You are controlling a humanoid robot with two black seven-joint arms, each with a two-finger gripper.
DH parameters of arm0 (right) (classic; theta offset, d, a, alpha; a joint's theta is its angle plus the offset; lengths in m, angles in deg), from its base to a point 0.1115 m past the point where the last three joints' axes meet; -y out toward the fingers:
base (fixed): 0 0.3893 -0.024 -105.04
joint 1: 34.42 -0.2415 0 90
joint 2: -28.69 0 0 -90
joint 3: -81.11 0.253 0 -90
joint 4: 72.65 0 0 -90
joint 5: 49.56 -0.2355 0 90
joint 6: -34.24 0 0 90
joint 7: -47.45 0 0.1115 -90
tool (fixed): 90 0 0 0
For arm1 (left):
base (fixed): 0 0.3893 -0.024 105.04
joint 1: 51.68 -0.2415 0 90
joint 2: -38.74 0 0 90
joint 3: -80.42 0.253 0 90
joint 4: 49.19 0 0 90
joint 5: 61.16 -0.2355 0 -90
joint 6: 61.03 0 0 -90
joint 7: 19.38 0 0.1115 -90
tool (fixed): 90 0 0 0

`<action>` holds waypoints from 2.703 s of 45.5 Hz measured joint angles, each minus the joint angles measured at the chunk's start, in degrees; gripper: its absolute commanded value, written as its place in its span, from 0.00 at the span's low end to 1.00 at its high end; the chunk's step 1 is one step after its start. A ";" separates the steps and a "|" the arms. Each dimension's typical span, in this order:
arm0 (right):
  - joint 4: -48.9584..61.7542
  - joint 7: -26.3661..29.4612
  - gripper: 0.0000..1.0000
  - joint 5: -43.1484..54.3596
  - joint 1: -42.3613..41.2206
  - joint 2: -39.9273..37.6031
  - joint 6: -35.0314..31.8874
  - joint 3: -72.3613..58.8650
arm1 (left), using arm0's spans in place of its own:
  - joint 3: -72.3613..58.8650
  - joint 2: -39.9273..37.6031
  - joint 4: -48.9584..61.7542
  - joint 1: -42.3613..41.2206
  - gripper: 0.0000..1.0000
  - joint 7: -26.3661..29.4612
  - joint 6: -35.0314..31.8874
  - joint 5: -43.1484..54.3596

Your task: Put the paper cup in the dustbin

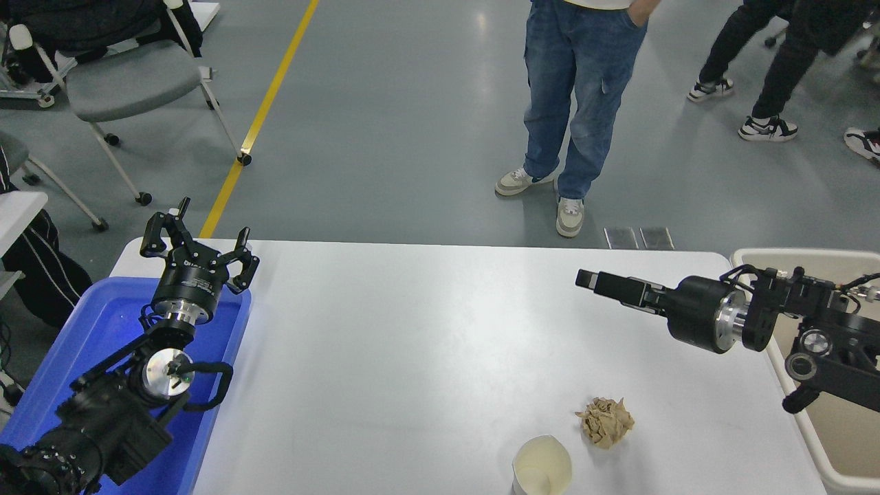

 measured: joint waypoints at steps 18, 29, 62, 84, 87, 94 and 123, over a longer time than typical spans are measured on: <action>-1.12 3.06 1.00 3.53 -18.20 15.59 -12.42 -16.76 | 0.00 0.00 0.00 0.00 1.00 0.01 0.00 0.01; 0.09 2.60 0.99 7.67 -19.96 24.85 -15.42 -22.09 | 0.00 -0.01 0.01 0.00 1.00 0.01 0.01 0.00; 4.16 -3.23 0.98 20.90 -13.83 26.80 -11.44 -27.67 | 0.00 -0.01 0.01 0.00 1.00 0.01 0.03 0.01; 5.88 -3.82 0.21 22.36 -11.65 26.36 -10.69 -27.85 | 0.00 0.00 0.00 0.00 1.00 0.01 0.03 0.00; 6.25 -3.84 0.09 22.42 -11.58 26.42 -10.65 -27.82 | 0.00 0.00 0.00 0.00 1.00 0.01 0.03 0.00; 7.03 -3.84 0.00 22.30 -11.55 26.47 -10.63 -27.82 | 0.00 0.00 0.00 0.00 1.00 0.01 0.03 0.00; 7.36 -5.86 0.00 21.54 -13.60 25.74 -10.83 -28.49 | 0.00 0.00 0.00 0.00 1.00 0.01 0.03 0.00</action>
